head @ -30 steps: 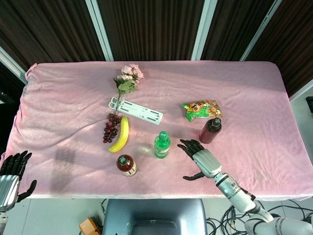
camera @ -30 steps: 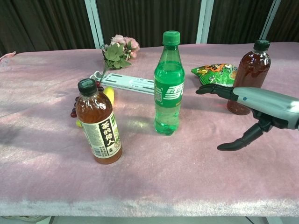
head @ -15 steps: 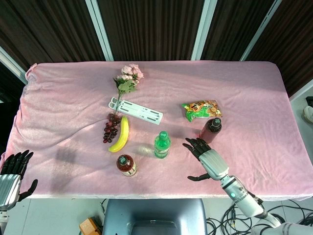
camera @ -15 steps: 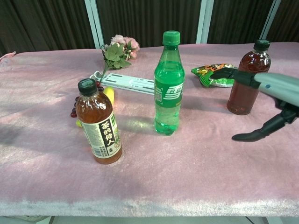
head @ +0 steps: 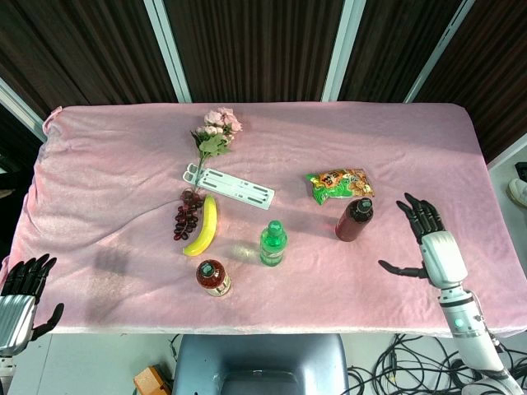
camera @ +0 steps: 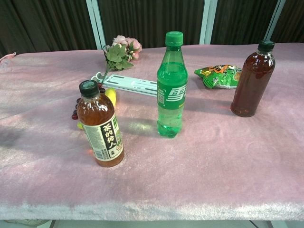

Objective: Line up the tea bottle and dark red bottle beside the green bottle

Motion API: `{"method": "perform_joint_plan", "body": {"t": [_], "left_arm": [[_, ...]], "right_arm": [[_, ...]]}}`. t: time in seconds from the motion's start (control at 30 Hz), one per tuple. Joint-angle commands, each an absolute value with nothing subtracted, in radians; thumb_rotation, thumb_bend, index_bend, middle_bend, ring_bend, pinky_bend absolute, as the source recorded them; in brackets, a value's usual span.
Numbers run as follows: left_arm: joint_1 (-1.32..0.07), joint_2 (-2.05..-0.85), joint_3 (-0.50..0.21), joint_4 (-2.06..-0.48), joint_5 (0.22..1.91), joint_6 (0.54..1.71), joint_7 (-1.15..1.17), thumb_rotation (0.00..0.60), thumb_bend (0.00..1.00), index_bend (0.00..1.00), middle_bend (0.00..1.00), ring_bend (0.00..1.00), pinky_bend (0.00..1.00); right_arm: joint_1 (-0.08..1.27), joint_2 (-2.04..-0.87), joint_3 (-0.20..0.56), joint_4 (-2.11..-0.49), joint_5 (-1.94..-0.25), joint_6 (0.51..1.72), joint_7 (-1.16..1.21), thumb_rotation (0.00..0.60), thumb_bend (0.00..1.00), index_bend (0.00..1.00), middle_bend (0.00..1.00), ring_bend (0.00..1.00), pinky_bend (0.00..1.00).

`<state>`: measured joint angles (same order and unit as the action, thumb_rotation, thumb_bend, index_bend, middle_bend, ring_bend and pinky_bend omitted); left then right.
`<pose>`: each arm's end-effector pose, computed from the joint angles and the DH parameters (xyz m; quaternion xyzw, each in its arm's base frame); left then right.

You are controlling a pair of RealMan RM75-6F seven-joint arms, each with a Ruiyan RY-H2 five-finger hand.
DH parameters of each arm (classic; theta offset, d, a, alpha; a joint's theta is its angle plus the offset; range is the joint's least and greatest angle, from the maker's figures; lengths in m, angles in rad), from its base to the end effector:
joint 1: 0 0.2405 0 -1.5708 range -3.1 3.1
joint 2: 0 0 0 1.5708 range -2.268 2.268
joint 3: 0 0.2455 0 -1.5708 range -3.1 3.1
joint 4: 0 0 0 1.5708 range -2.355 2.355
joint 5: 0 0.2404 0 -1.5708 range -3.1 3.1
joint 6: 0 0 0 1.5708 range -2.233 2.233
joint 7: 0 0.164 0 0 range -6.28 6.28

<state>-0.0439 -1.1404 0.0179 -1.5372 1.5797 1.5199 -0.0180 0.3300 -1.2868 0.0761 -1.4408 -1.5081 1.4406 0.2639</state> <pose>-0.3270 0.1738 0.1172 -0.6219 -0.3823 -0.3704 0.5744 -0.2691 -0.2840 0.0864 0.5928 -0.3990 0.5183 0.4698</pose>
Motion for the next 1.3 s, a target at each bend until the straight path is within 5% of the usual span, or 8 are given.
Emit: {"method": "perform_joint_plan", "body": {"t": [0.03,0.23,0.87,0.93,1.13,1.3], "left_arm": [[-0.049,-1.141,0.018,-1.540,1.578,1.512,-0.012,0.600,0.38,0.00,0.04,0.00,0.00],[-0.054,-1.141,0.011,-1.546,1.569,1.505,-0.006,0.600,0.38,0.00,0.04,0.00,0.00],[-0.056,-1.139,0.013,-1.548,1.565,1.501,-0.008,0.600,0.38,0.00,0.04,0.00,0.00],[-0.054,-1.138,0.013,-1.547,1.565,1.503,-0.011,0.600,0.38,0.00,0.04,0.00,0.00],[-0.053,-1.135,0.015,-1.544,1.568,1.507,-0.020,0.600,0.38,0.00,0.04,0.00,0.00],[-0.053,-1.137,0.015,-1.543,1.567,1.505,-0.019,0.600,0.38,0.00,0.04,0.00,0.00]], "right_arm": [[0.408,-1.306,0.151,-1.313,-1.397,1.252,0.367,0.600,0.22,0.00,0.00,0.00,0.06],[0.487,-1.378,0.155,-1.136,-1.408,1.091,0.621,0.600,0.22,0.00,0.00,0.00,0.07],[0.600,-1.590,0.087,-0.859,-1.521,0.986,0.969,0.600,0.22,0.01,0.01,0.00,0.15],[0.600,-1.602,0.089,-0.848,-1.518,0.995,0.971,0.600,0.22,0.10,0.07,0.04,0.19],[0.595,-1.650,0.108,-0.802,-1.486,1.010,0.924,0.600,0.22,0.62,0.38,0.39,0.50],[0.590,-1.676,0.125,-0.785,-1.468,1.034,0.893,0.600,0.23,0.84,0.54,0.56,0.60]]}}
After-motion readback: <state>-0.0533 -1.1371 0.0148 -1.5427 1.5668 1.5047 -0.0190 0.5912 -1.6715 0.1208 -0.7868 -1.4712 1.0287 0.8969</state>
